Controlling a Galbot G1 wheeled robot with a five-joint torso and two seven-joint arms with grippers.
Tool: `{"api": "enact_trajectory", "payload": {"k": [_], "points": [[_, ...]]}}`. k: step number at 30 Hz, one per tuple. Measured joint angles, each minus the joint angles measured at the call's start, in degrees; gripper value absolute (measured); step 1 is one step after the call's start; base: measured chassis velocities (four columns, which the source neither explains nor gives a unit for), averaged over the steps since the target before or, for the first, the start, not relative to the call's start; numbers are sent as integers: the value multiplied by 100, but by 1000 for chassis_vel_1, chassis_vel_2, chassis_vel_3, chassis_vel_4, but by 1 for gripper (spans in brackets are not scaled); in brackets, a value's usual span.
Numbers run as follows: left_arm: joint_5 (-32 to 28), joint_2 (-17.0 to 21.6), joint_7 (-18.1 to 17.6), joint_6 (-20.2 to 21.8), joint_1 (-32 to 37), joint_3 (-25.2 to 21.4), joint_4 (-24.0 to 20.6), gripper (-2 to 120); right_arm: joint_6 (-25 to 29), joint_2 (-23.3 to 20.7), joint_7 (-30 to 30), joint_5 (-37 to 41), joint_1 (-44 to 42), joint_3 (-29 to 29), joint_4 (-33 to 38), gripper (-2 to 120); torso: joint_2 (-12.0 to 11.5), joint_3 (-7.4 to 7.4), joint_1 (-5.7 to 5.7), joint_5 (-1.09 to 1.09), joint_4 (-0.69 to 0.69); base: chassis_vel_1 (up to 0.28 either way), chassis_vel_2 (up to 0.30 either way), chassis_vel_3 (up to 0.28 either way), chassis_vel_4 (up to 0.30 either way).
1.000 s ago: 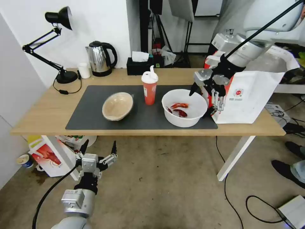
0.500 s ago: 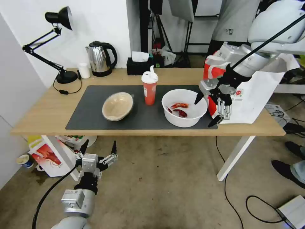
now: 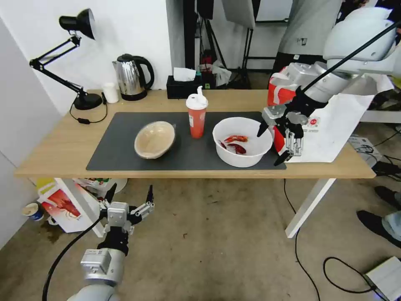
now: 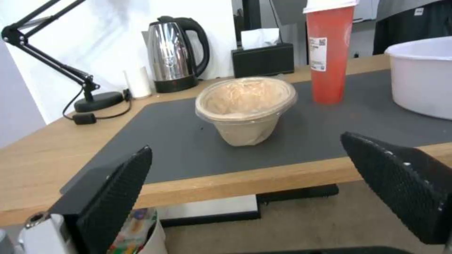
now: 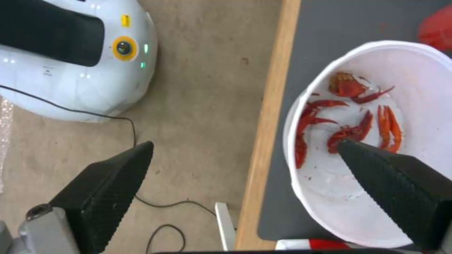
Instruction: Pick up the trash from the table and place it into the takeout bag.
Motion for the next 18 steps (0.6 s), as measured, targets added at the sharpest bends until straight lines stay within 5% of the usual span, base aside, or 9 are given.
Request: {"api": "enact_trajectory", "payload": {"k": [18], "points": [[0, 0, 0, 0, 0, 0, 0, 100, 0, -35, -70, -365, -884, 573, -523, 100, 0, 0, 0, 1, 0, 0, 0, 0, 0]]}}
